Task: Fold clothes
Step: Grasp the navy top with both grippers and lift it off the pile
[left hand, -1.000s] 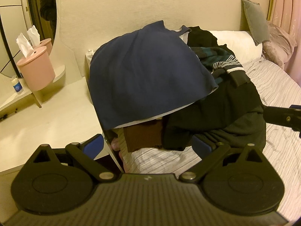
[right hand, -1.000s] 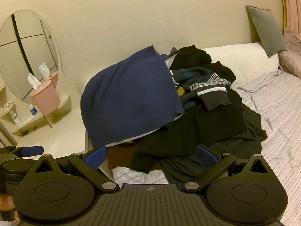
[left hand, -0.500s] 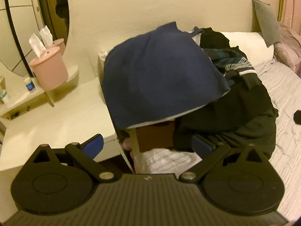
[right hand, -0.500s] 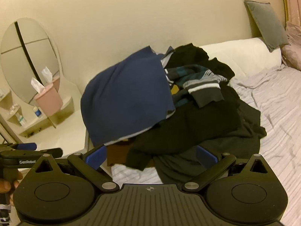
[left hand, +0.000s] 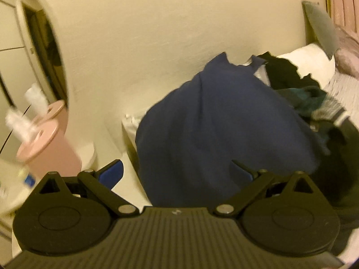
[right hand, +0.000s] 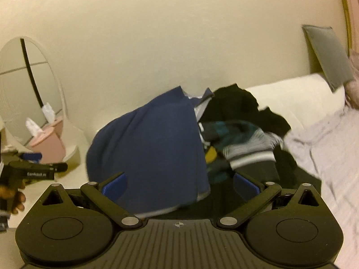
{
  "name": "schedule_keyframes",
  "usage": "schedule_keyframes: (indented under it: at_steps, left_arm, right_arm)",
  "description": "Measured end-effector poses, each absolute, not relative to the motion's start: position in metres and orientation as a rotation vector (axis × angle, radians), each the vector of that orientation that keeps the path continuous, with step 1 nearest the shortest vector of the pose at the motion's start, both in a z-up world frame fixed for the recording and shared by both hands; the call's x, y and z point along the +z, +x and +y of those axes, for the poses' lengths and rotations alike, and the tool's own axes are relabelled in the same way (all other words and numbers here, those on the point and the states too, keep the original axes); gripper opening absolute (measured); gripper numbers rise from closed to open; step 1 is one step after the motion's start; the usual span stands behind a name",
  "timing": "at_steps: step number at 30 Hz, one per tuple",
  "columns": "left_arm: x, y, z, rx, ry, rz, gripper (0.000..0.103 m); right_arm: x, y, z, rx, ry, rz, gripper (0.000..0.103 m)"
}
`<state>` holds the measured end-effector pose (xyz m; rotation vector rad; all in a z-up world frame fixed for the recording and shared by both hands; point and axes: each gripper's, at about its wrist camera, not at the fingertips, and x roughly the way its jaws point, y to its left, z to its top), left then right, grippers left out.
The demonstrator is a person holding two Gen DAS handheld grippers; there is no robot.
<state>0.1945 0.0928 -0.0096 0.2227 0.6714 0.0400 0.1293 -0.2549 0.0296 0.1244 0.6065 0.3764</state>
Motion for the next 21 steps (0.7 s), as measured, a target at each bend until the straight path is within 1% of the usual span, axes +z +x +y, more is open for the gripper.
schedule_keyframes:
  at_steps: [5,9,14,18,19,20,21]
  left_arm:
    - [-0.028,0.282,0.123,-0.049,0.306,0.696,0.099]
    - [-0.048,0.338,0.141,-0.132,0.323,0.726,0.098]
    - [-0.076,0.375,0.147,-0.189,0.361,0.778,0.096]
    - [-0.087,0.383,0.153,-0.238,0.348,0.792,0.097]
    - [-0.088,0.383,0.155,-0.248,0.343,0.793,0.097]
    - [-0.089,0.384,0.156,-0.258,0.338,0.793,0.095]
    - [-0.089,0.384,0.157,-0.268,0.333,0.795,0.09]
  right_arm:
    - [0.016,0.222,-0.214,0.4,0.07,0.645,0.103]
    - [-0.01,0.287,-0.188,0.425,0.008,0.694,0.103]
    - [-0.055,0.344,-0.171,0.387,-0.085,0.79,0.103]
    - [-0.085,0.366,-0.176,0.366,-0.073,0.864,0.102]
    - [-0.086,0.367,-0.175,0.367,-0.071,0.87,0.099]
    - [-0.087,0.368,-0.175,0.368,-0.068,0.875,0.093]
    - [-0.088,0.369,-0.174,0.369,-0.066,0.881,0.071]
